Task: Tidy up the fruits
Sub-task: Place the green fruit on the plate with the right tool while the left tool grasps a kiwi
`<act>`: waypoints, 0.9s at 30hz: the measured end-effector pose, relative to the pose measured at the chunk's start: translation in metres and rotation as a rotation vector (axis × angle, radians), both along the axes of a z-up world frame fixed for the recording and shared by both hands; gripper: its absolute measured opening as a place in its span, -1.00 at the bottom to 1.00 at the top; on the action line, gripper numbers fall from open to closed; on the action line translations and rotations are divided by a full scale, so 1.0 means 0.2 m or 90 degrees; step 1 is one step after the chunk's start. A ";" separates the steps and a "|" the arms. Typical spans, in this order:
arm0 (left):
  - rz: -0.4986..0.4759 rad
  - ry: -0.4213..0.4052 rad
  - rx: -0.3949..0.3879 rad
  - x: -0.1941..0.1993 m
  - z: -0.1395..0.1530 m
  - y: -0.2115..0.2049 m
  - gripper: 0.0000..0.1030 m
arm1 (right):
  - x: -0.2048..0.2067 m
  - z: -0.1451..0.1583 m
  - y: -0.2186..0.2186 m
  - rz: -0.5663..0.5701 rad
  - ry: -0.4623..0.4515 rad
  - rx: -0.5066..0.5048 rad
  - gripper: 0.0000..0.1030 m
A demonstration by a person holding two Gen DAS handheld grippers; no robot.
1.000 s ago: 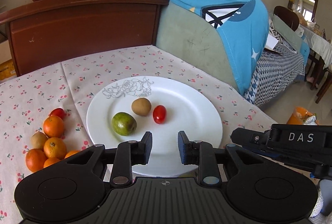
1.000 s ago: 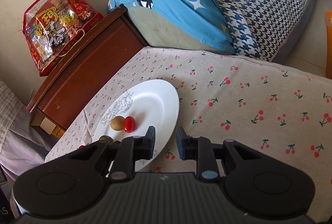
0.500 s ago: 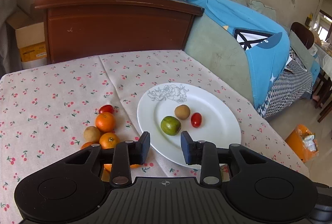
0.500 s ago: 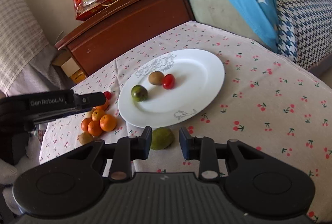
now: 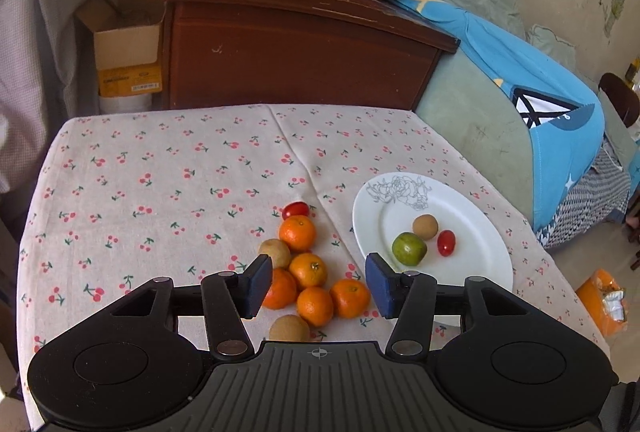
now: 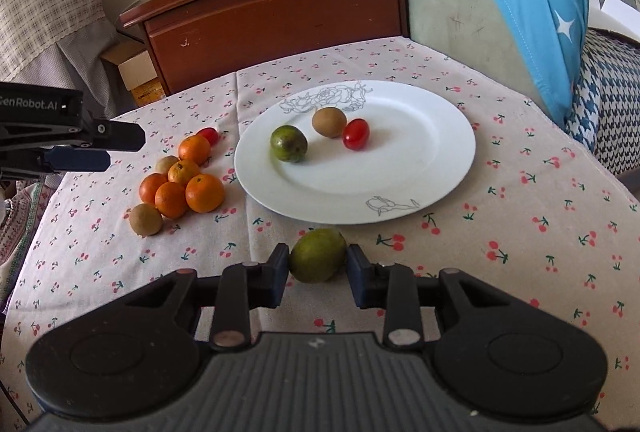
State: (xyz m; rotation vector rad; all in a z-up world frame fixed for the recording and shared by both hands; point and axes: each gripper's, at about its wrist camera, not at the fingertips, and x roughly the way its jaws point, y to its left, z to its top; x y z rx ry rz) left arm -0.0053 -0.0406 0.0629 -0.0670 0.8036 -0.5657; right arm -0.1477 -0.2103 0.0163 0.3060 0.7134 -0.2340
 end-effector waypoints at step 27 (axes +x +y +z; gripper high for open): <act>-0.050 -0.002 0.090 -0.08 -0.26 -0.04 -0.53 | -0.03 0.14 -0.03 0.071 0.045 0.032 -0.39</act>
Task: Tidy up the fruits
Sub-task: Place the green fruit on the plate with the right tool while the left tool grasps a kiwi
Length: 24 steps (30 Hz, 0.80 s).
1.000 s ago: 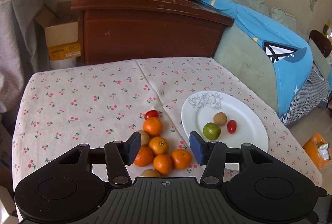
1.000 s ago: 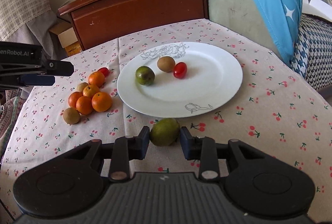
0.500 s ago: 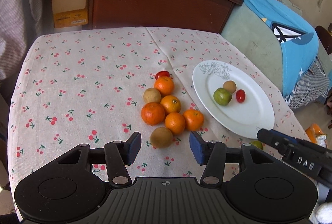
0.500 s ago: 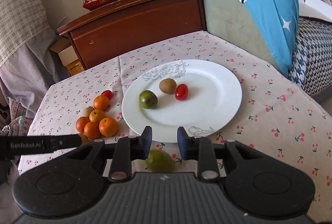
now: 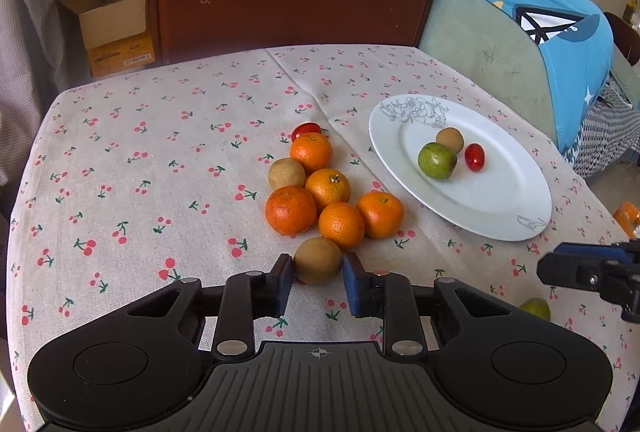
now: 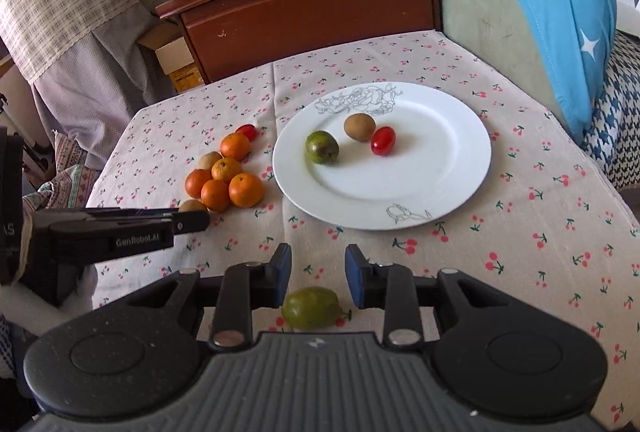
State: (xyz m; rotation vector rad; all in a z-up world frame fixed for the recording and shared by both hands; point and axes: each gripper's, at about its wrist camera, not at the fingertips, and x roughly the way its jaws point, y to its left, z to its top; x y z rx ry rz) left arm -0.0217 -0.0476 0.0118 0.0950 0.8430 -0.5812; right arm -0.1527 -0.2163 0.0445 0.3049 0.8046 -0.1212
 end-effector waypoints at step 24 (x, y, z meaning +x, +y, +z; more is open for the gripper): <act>0.061 0.016 -0.058 0.03 0.06 0.08 -0.53 | 0.16 0.00 -0.11 -0.088 -0.066 -0.036 -0.33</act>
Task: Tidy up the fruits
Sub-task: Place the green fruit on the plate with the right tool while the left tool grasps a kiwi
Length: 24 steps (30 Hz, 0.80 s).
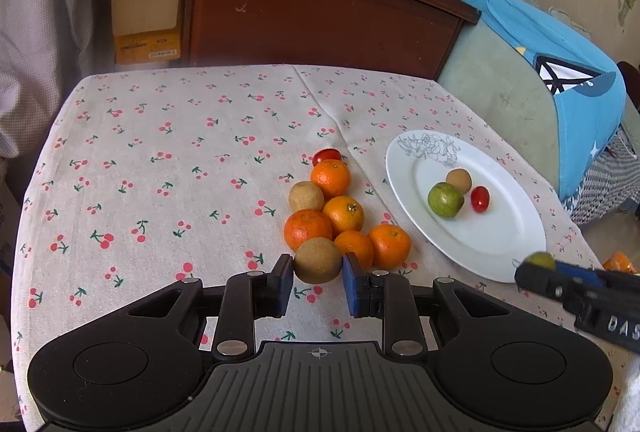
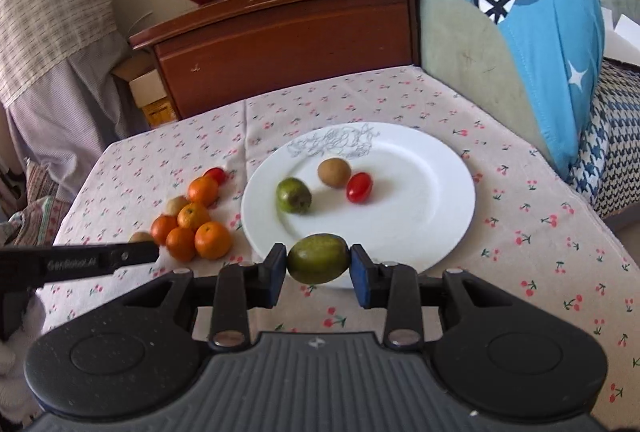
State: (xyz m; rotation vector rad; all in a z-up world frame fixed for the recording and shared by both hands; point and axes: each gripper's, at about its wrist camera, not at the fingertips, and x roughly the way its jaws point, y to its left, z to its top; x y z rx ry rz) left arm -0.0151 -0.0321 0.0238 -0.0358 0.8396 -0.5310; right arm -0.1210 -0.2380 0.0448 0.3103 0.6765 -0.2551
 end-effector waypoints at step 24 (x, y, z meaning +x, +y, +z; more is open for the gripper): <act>0.051 0.009 -0.001 0.02 0.02 0.04 -0.53 | 0.21 -0.10 0.26 0.126 -0.008 0.024 -0.33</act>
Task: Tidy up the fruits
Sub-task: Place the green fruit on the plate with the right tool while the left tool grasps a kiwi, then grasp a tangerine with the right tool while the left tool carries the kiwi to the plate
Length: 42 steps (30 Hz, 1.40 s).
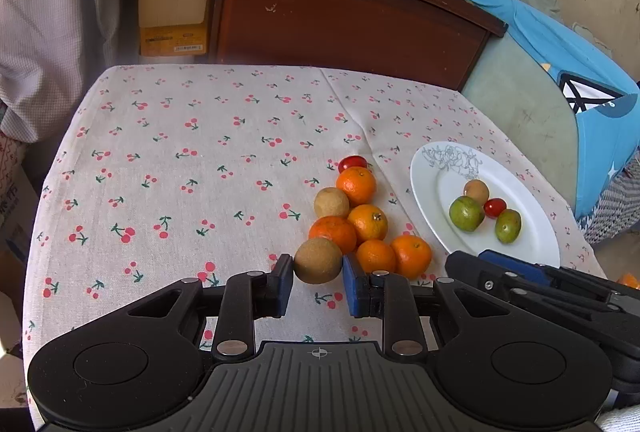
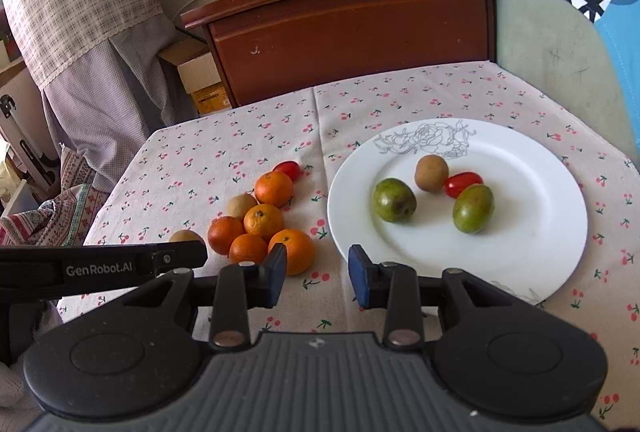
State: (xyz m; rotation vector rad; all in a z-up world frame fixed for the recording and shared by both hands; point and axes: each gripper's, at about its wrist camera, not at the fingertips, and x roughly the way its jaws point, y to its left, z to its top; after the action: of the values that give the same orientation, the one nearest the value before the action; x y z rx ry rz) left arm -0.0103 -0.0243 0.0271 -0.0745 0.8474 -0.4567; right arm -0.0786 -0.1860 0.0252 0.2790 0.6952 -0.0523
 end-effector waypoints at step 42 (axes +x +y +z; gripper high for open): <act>-0.063 -0.093 -0.067 -0.01 0.16 -0.24 -0.53 | -0.18 0.16 -0.30 -0.164 -0.066 -0.015 -0.40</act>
State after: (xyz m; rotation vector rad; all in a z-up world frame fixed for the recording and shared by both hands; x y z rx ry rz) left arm -0.0131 -0.0715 0.0587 -0.0950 0.6856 -0.5929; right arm -0.1152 -0.2459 0.0568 0.3451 0.5524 -0.2900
